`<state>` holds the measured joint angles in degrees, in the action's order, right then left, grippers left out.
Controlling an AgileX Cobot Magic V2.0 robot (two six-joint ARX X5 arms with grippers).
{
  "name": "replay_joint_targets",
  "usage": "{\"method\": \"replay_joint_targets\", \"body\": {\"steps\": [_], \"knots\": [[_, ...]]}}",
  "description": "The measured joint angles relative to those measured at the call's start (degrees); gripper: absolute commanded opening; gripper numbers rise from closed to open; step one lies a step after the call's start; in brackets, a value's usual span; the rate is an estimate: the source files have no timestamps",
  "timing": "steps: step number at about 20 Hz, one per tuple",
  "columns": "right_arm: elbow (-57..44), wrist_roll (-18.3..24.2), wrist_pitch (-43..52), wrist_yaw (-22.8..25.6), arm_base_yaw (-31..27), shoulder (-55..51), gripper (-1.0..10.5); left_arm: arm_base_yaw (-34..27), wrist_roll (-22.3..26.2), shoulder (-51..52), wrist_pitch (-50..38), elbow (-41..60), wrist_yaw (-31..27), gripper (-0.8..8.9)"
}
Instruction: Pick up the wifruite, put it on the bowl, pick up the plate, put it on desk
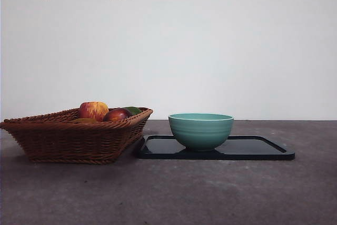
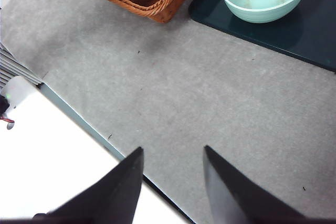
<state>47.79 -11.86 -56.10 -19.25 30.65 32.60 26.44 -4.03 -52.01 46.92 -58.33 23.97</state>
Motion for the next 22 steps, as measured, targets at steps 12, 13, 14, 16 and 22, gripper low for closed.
{"method": "replay_joint_targets", "body": {"steps": [12,13,14,16,22], "knots": [[0.0,-0.61,0.0,0.0,0.0,0.0,1.8,0.0,4.57,0.22,5.18,0.0,0.04,3.72],[0.0,-0.61,0.0,0.0,0.0,0.0,1.8,0.0,4.59,0.22,5.2,0.0,0.04,3.72],[0.0,-0.61,-0.02,0.0,0.0,0.0,1.8,0.0,4.59,0.22,5.2,0.0,0.04,3.71],[0.0,-0.85,0.07,0.07,0.0,0.0,1.8,0.0,4.59,0.22,5.18,0.0,0.04,3.72],[0.15,-8.31,10.27,5.86,0.0,1.53,3.0,0.0,4.59,0.22,5.16,0.0,0.04,3.72]]}}
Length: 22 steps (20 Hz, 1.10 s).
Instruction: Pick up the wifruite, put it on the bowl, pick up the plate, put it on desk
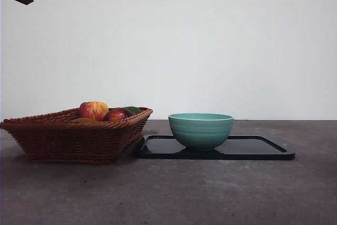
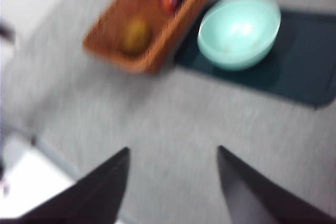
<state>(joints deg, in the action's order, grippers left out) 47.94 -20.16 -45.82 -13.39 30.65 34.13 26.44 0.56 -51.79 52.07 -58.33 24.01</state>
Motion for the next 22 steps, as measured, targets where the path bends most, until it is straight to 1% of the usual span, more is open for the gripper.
{"method": "replay_joint_targets", "body": {"steps": [1,3,6,11,15,18,22], "knots": [[0.57,-1.05,1.4,1.31,-0.02,1.62,3.0,0.0,0.0,0.0,0.0,0.0,0.0,3.71],[3.04,-1.81,2.91,3.02,-0.42,6.38,3.0,0.0,0.0,0.0,0.0,0.0,0.0,3.71],[8.41,-1.64,3.23,4.39,-2.25,15.67,3.0,0.0,0.0,0.0,-0.02,0.0,0.0,3.72],[20.24,1.81,3.32,4.42,-6.73,33.27,3.0,0.0,0.04,0.0,-0.02,0.0,0.0,3.72],[28.06,4.35,3.5,4.39,-9.53,45.33,3.0,0.0,0.17,0.0,-0.02,0.0,0.0,3.72],[30.95,5.44,4.79,4.46,-10.58,52.41,3.0,0.0,0.28,0.0,0.0,0.0,0.0,3.72],[31.06,6.47,8.9,4.42,-10.56,59.89,3.0,0.0,0.44,0.0,-0.02,0.0,-0.02,3.72]]}}
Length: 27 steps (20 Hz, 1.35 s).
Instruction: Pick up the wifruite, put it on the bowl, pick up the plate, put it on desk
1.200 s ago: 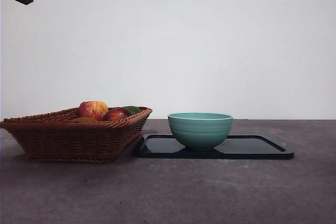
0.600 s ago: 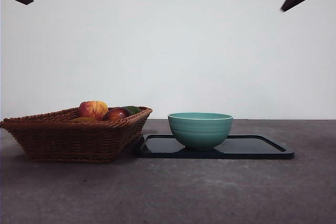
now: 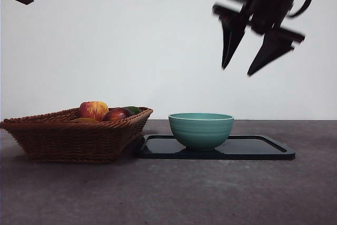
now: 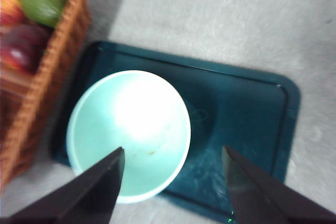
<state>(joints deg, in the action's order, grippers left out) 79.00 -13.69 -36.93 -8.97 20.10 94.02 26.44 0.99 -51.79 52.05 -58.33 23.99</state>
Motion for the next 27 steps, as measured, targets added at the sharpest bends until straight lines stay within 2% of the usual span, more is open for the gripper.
{"method": "replay_joint_targets", "body": {"steps": [11,14,18,27], "knots": [[0.02,0.2,5.49,0.0,0.11,14.05,2.9,0.0,0.0,0.0,0.04,0.0,0.02,3.72],[0.02,0.2,5.7,-0.02,0.2,15.63,2.0,0.0,0.02,0.0,0.02,0.0,0.02,3.72],[0.02,0.2,6.84,-0.02,0.44,15.85,0.1,0.0,0.02,0.0,0.04,0.0,0.02,3.72],[0.02,0.24,4.39,0.0,0.52,13.94,0.1,-0.02,0.04,0.0,0.09,0.0,0.02,3.72]]}}
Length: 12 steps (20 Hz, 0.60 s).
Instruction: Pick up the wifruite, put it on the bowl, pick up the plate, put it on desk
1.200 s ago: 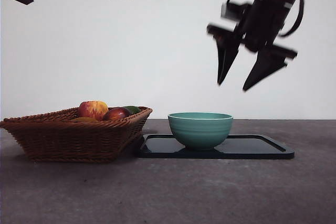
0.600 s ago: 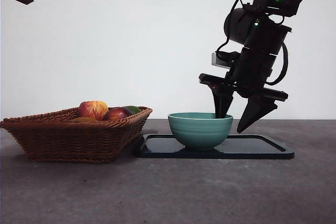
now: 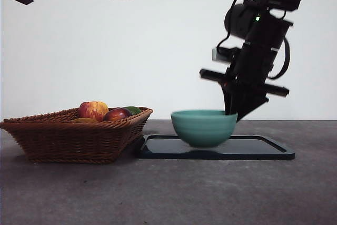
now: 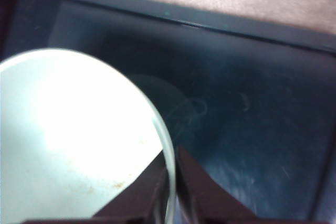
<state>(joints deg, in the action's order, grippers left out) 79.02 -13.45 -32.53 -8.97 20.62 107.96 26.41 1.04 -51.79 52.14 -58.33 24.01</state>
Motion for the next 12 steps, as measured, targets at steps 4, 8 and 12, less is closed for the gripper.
{"method": "replay_joint_targets", "body": {"steps": [4,8,12], "knots": [[0.0,0.13,-1.6,0.0,0.13,-8.7,0.1,0.02,0.0,0.0,0.0,0.0,0.0,3.72],[0.0,1.09,-5.97,-0.04,1.33,-18.62,0.1,0.02,0.0,0.0,0.0,0.0,-0.02,3.72],[0.0,2.58,-12.11,-0.02,4.24,-27.58,0.1,0.02,0.0,0.0,0.02,0.0,0.0,3.72]]}}
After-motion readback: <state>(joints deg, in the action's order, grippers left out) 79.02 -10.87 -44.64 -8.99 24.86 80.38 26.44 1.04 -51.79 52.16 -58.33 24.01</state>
